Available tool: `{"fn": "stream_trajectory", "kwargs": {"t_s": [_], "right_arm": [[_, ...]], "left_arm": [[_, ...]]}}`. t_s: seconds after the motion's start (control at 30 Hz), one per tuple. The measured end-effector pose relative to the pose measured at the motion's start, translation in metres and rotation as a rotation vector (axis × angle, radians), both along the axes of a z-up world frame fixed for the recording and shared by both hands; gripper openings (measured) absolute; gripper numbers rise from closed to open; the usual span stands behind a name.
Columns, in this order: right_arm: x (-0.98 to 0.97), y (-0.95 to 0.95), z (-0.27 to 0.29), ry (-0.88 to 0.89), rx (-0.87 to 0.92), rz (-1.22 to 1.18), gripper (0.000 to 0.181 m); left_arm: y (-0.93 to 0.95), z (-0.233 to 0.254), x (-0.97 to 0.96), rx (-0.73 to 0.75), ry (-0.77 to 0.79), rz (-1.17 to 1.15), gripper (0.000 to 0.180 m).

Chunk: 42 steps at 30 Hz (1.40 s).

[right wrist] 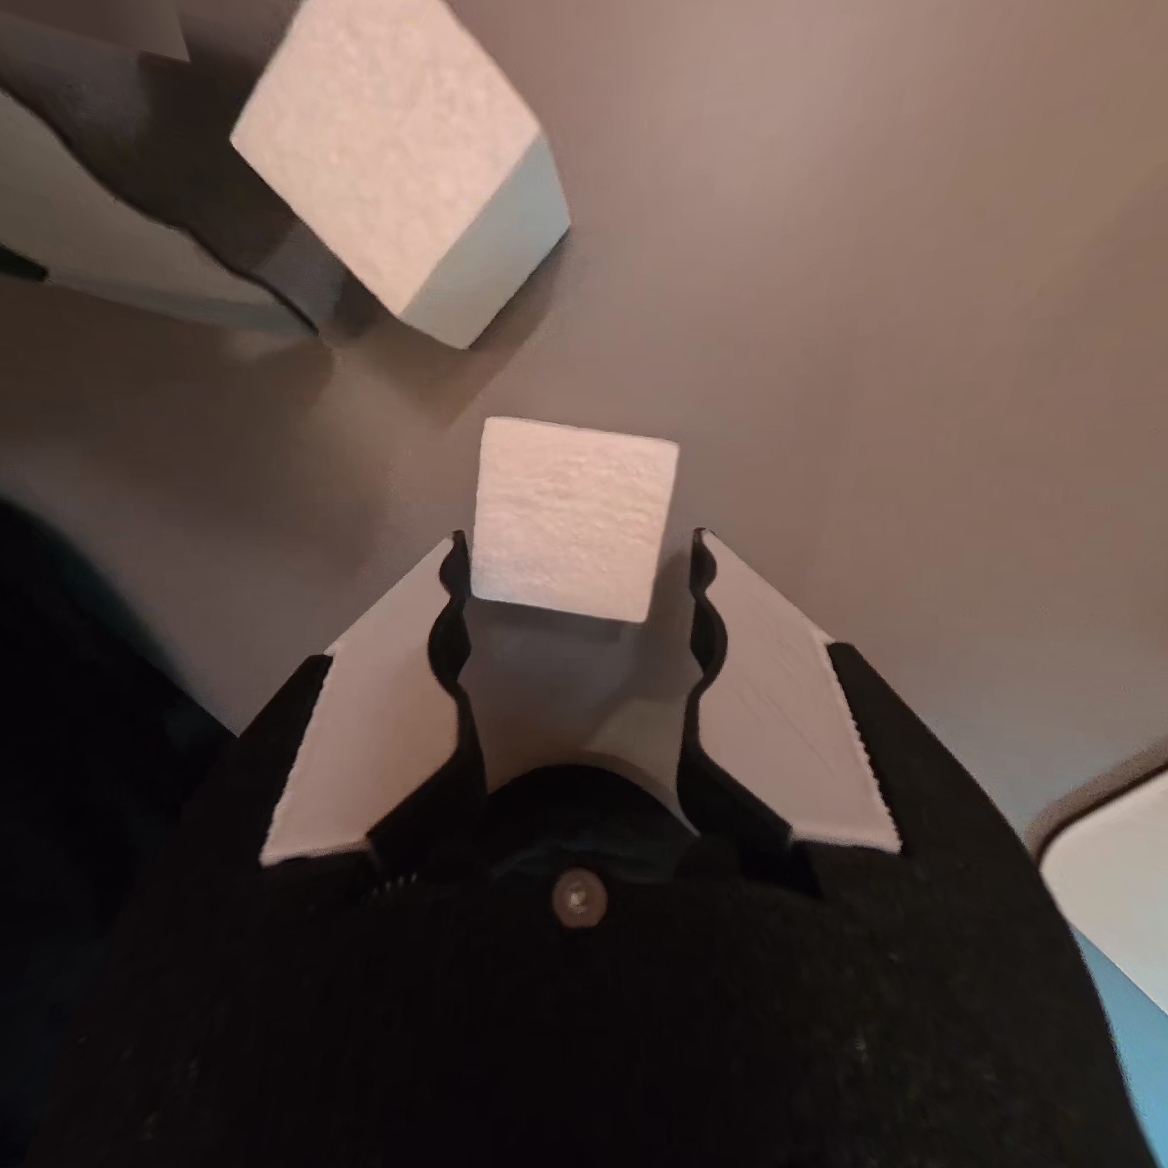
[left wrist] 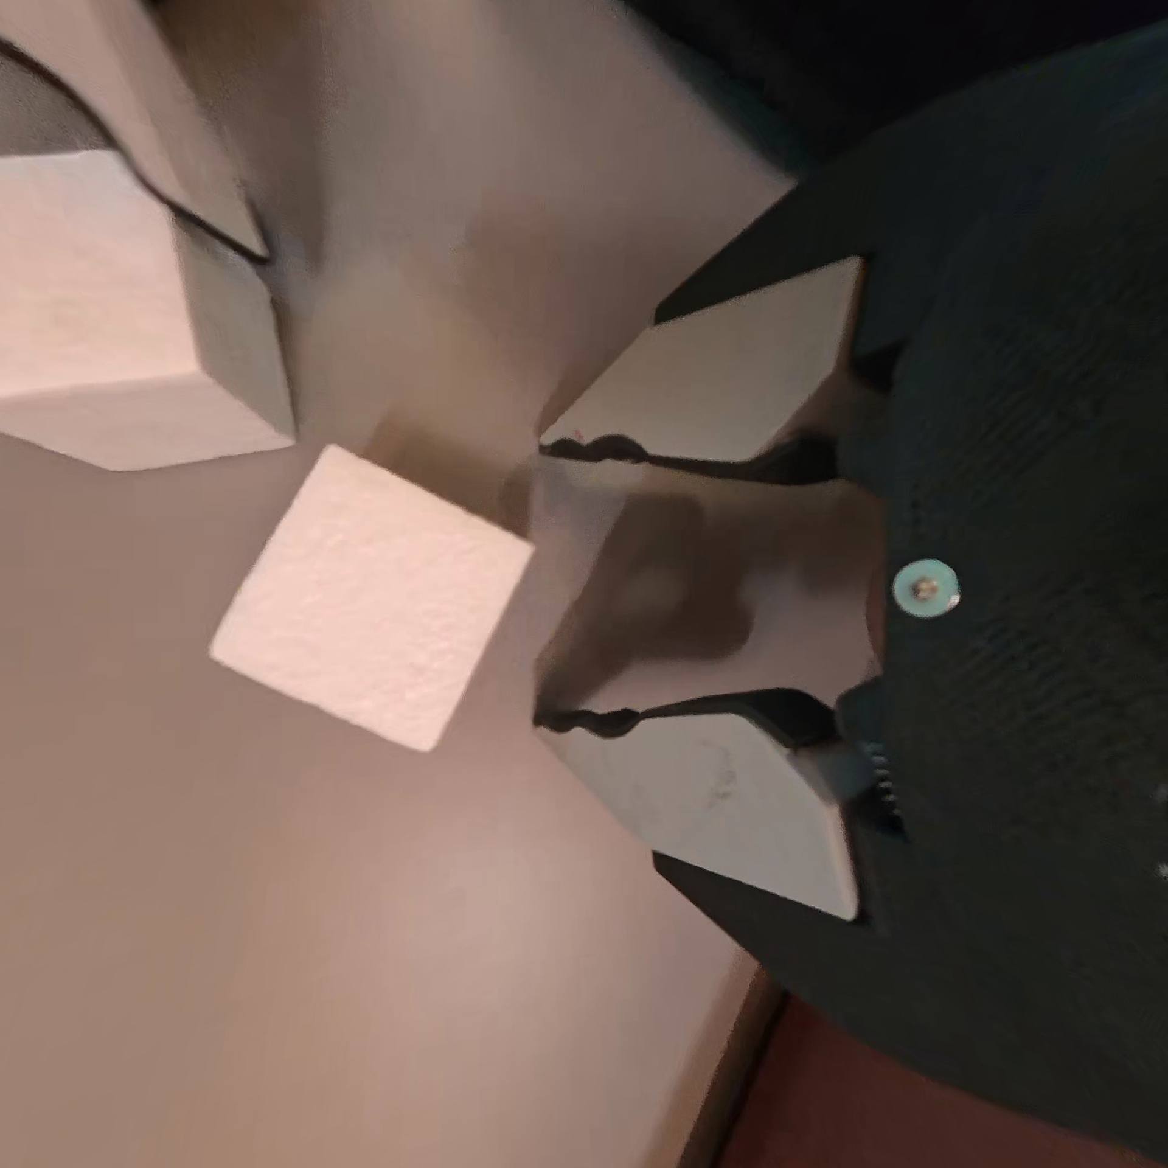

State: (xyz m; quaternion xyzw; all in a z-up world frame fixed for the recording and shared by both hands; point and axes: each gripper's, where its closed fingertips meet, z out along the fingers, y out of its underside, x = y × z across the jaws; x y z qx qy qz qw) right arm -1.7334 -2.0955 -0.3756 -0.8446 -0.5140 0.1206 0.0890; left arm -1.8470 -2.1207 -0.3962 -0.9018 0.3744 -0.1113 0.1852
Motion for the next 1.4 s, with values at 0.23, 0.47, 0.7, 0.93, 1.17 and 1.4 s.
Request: {"fn": "stream_trajectory", "kwargs": {"t_s": [0.23,0.47,0.7,0.93,1.17,1.4], "right_arm": [[-0.024,0.071,0.056,0.129,0.115,0.147,0.072],[-0.097,0.226,0.086,0.001,0.296,0.259,0.075],[-0.148,0.308,0.044,-0.109,0.284,0.522,0.076],[-0.145,0.312,0.0,-0.222,0.229,0.707,0.059],[-0.17,0.334,0.053,-0.099,0.247,0.653,0.057],[-0.196,0.387,0.082,-0.156,0.255,0.529,0.056]], "left_arm": [[-0.025,-0.006,-0.012,0.062,0.033,0.036,0.104],[-0.028,-0.007,-0.008,0.127,-0.029,0.106,0.115],[-0.031,-0.005,-0.009,0.203,-0.096,0.156,0.113],[-0.029,-0.005,-0.007,0.229,-0.127,0.122,0.114],[-0.027,-0.005,-0.006,0.251,-0.154,0.099,0.114],[-0.026,-0.004,-0.007,0.276,-0.178,0.104,0.112]]}}
